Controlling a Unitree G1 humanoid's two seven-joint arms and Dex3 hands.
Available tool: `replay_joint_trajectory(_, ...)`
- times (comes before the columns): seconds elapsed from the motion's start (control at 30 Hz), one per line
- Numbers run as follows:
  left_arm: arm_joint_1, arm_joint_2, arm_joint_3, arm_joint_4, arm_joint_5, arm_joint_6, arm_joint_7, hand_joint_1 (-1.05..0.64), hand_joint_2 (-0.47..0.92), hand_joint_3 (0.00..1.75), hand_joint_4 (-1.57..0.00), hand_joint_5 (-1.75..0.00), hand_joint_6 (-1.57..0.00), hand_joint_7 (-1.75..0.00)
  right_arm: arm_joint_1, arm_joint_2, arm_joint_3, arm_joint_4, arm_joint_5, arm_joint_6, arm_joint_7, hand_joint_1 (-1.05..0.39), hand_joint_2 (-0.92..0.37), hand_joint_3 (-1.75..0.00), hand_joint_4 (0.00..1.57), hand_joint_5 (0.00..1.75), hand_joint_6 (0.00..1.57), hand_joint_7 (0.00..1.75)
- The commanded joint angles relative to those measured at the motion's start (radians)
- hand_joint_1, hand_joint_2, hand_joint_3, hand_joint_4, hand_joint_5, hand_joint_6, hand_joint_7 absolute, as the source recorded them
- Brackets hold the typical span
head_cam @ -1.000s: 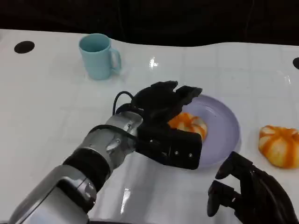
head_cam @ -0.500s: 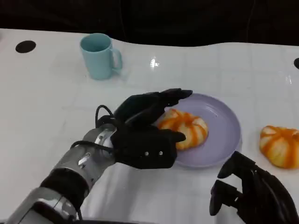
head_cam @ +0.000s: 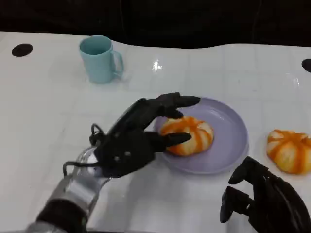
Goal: Grasp the bread from the table and place it into the plate.
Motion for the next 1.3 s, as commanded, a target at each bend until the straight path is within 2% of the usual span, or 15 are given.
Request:
replay_joint_trajectory(0.03,0.095,-0.009,0.077,-0.088,-0.171,0.027,-0.145,-0.56,0.92,0.25,-0.66,-1.05,-0.79,-0.31,0.005,-0.008,0.0,-0.014,-0.009,0.005,-0.013,-0.54,-0.91,-0.45,0.75,1.75,0.45,1.72)
replay_joint_trajectory(0.07,0.113,-0.011,0.095,-0.109,-0.217,0.039,-0.187,-0.56,0.92,0.25,-0.67,-1.05,-0.8,-0.31,0.007,-0.009,0.0,-0.015,-0.011,0.004,-0.014,-0.54,-0.91,-0.45,0.75,1.75,0.45,1.72)
replay_joint_trajectory(0.13,0.132,-0.014,0.117,-0.135,-0.263,0.058,-0.237,-0.56,0.92,0.29,-0.66,-1.18,-0.86,-0.37,0.009,-0.009,0.001,-0.017,-0.014,0.004,-0.014,-0.55,-0.92,-0.44,0.74,1.75,0.45,1.72)
replay_joint_trajectory(0.23,0.168,-0.013,0.136,-0.184,-0.3,0.088,-0.281,-0.57,0.92,0.3,-0.66,-1.21,-0.88,-0.38,0.01,-0.009,0.001,-0.018,-0.017,0.001,-0.015,-0.55,-0.92,-0.44,0.74,1.75,0.45,1.73)
replay_joint_trajectory(0.27,0.198,-0.01,0.144,-0.222,-0.323,0.109,-0.301,-0.61,0.92,0.29,-0.69,-1.28,-0.9,-0.48,0.011,-0.009,0.002,-0.018,-0.019,0.0,-0.014,-0.55,-0.92,-0.44,0.74,1.75,0.45,1.73)
replay_joint_trajectory(0.3,0.22,-0.007,0.149,-0.253,-0.339,0.128,-0.314,-0.63,0.92,0.29,-0.69,-1.37,-0.85,-0.7,0.011,-0.01,0.002,-0.019,-0.02,-0.001,-0.014,-0.54,-0.92,-0.44,0.74,1.75,0.45,1.72)
replay_joint_trajectory(0.37,0.241,-0.007,0.156,-0.289,-0.349,0.155,-0.327,-0.64,0.92,0.28,-0.69,-1.41,-0.81,-0.83,0.011,-0.01,0.002,-0.019,-0.021,-0.002,-0.014,-0.54,-0.92,-0.45,0.74,1.75,0.44,1.72)
replay_joint_trajectory(0.63,0.256,-0.014,0.171,-0.328,-0.339,0.194,-0.338,-0.65,0.92,0.28,-0.69,-1.43,-0.78,-0.9,0.011,-0.011,0.002,-0.019,-0.021,-0.002,-0.014,-0.54,-0.92,-0.45,0.74,1.75,0.44,1.72)
replay_joint_trajectory(0.67,0.312,-0.022,0.181,-0.393,-0.39,0.239,-0.342,-0.65,0.92,0.28,-0.69,-1.43,-0.78,-0.9,0.011,-0.01,0.003,-0.017,-0.021,-0.004,-0.013,-0.54,-0.92,-0.45,0.74,1.75,0.44,1.72)
replay_joint_trajectory(0.73,0.386,-0.032,0.194,-0.486,-0.454,0.309,-0.345,-0.62,0.92,0.3,-0.64,-1.68,-0.67,-1.29,0.011,-0.01,0.003,-0.015,-0.022,-0.008,-0.013,-0.55,-0.92,-0.45,0.74,1.75,0.45,1.73)
replay_joint_trajectory(0.8,0.41,-0.033,0.198,-0.528,-0.47,0.346,-0.344,-0.61,0.92,0.3,-0.63,-1.73,-0.64,-1.39,0.011,-0.01,0.003,-0.014,-0.022,-0.009,-0.012,-0.55,-0.92,-0.45,0.74,1.75,0.45,1.73)
replay_joint_trajectory(1.0,0.424,-0.037,0.205,-0.566,-0.466,0.387,-0.345,-0.61,0.92,0.31,-0.63,-1.75,-0.63,-1.43,0.011,-0.01,0.004,-0.014,-0.022,-0.009,-0.013,-0.55,-0.92,-0.46,0.74,1.75,0.45,1.72)
replay_joint_trajectory(1.1,0.546,-0.048,0.237,-0.684,-0.603,0.482,-0.372,-0.62,0.92,0.31,-0.74,-1.75,-0.63,-1.52,0.007,-0.01,0.001,-0.021,-0.008,0.006,-0.012,-0.55,-0.92,-0.44,0.75,1.75,0.46,1.73)
replay_joint_trajectory(1.3,0.61,-0.053,0.251,-0.763,-0.65,0.554,-0.368,-0.62,0.92,0.31,-0.78,-1.75,-0.63,-1.55,0.009,-0.01,0.0,-0.028,-0.007,0.013,-0.014,-0.55,-0.92,-0.43,0.76,1.75,0.45,1.73)
